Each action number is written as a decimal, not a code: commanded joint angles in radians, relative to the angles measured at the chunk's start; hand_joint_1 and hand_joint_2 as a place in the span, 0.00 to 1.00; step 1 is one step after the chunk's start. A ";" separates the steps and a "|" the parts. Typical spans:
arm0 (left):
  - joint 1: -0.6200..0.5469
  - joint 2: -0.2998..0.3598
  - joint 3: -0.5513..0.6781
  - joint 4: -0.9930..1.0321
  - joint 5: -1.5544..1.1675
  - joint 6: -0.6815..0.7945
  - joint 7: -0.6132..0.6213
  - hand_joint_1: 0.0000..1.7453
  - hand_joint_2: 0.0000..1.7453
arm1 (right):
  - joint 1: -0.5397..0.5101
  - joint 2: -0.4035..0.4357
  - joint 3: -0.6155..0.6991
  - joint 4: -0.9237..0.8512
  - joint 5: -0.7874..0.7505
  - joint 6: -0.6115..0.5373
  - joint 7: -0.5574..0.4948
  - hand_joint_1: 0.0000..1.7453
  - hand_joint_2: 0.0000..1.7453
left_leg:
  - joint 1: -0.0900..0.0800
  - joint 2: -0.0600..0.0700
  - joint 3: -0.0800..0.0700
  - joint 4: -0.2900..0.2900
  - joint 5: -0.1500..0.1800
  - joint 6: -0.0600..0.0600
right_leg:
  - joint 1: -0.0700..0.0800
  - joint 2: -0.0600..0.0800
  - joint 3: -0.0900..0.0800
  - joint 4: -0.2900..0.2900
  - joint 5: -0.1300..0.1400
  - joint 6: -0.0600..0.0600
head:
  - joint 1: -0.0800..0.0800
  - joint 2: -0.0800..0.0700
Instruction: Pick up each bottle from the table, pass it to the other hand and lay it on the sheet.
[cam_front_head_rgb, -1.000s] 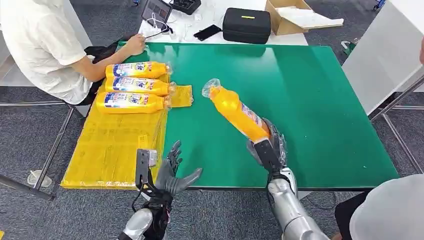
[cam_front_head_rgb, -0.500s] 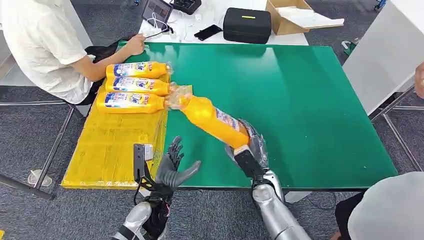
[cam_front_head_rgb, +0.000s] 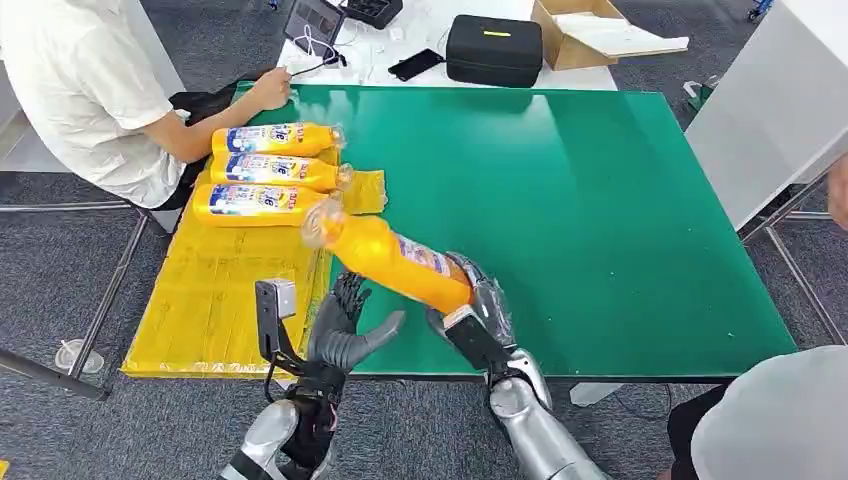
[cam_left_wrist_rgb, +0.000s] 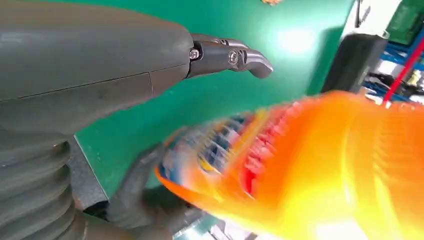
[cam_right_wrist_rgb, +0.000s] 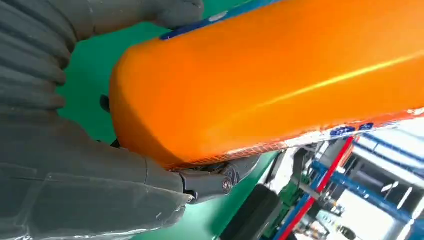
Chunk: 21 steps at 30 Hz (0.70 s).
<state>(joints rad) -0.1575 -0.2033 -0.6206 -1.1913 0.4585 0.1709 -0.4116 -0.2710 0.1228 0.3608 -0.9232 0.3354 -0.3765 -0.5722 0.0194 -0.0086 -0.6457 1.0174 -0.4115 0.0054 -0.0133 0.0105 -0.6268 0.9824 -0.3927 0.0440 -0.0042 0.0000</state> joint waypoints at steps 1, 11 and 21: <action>-0.029 0.023 -0.018 -0.009 0.038 -0.006 0.016 0.00 1.00 | -0.037 0.024 0.085 0.055 -0.005 0.003 0.005 1.00 1.00 | 0.000 0.002 0.003 0.000 -0.001 0.000 | 0.000 0.001 0.002 0.000 0.000 -0.001 | 0.000 0.000; -0.031 0.028 -0.025 -0.022 0.034 -0.005 0.006 0.00 1.00 | -0.035 0.024 0.100 0.069 -0.012 0.017 0.004 1.00 1.00 | -0.001 0.002 0.005 -0.001 -0.002 0.001 | 0.000 0.000 0.005 0.000 -0.002 -0.002 | 0.000 0.000; -0.052 0.018 -0.004 0.001 0.051 0.001 -0.007 0.00 1.00 | -0.024 0.036 0.183 0.106 -0.010 0.069 0.009 1.00 1.00 | 0.000 0.001 0.004 -0.001 -0.001 0.000 | 0.000 0.000 0.003 -0.001 -0.001 -0.001 | 0.000 0.000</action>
<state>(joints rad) -0.1644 -0.2033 -0.6249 -1.2345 0.4955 0.1679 -0.4093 -0.2709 0.1553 0.4699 -0.8984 0.3326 -0.3323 -0.5688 0.0195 -0.0085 -0.6457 1.0173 -0.4115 0.0053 -0.0132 0.0105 -0.6273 0.9823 -0.3928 0.0439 -0.0042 0.0000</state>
